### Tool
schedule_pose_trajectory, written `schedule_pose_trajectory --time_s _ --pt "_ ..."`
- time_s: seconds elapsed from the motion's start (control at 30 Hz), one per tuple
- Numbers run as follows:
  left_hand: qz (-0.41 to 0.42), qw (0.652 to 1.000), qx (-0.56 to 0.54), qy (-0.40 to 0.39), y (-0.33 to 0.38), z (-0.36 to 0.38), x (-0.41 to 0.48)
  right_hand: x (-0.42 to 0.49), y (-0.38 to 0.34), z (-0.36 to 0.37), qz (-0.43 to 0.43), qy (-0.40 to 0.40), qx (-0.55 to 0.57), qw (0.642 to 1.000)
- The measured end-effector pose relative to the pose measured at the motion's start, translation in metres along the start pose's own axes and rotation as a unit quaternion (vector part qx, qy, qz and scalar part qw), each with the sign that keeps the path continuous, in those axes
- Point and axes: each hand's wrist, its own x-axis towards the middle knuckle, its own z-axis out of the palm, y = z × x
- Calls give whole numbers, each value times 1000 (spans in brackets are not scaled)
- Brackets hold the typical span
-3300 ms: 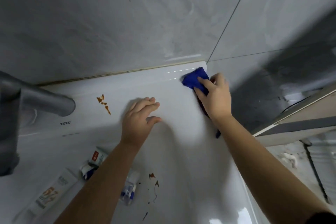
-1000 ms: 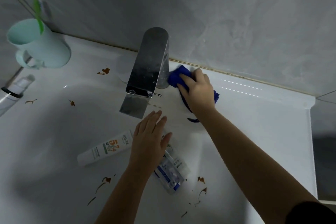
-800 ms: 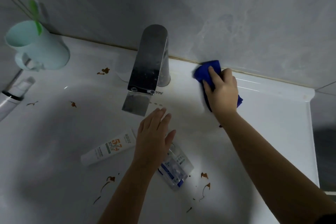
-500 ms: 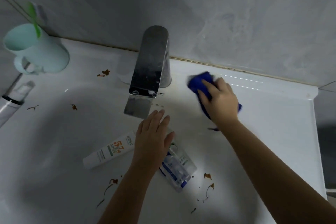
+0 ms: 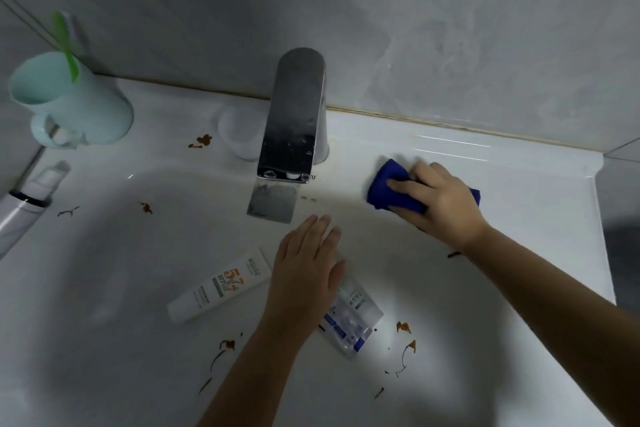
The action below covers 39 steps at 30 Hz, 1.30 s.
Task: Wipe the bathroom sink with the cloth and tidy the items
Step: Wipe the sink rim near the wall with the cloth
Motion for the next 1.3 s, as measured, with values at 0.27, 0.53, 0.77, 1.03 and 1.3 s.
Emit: schedule_pose_trajectory --time_s 0.27,0.53,0.77,1.03,1.3 --pt "-18 1000 6 -5 -3 0 -5 74 -43 38 -88 -112 13 990" --pt "-1 1000 -11 1 0 -2 7 7 9 -8 6 -45 20 999" --pt "-8 999 27 -18 -8 20 21 85 1 30 -53 -7 -50 997" --pt "-27 998 21 -50 -10 35 36 -5 43 -18 204 146 -86 964" --pt "-14 996 43 -74 -13 30 40 100 3 36 2 51 -78 996"
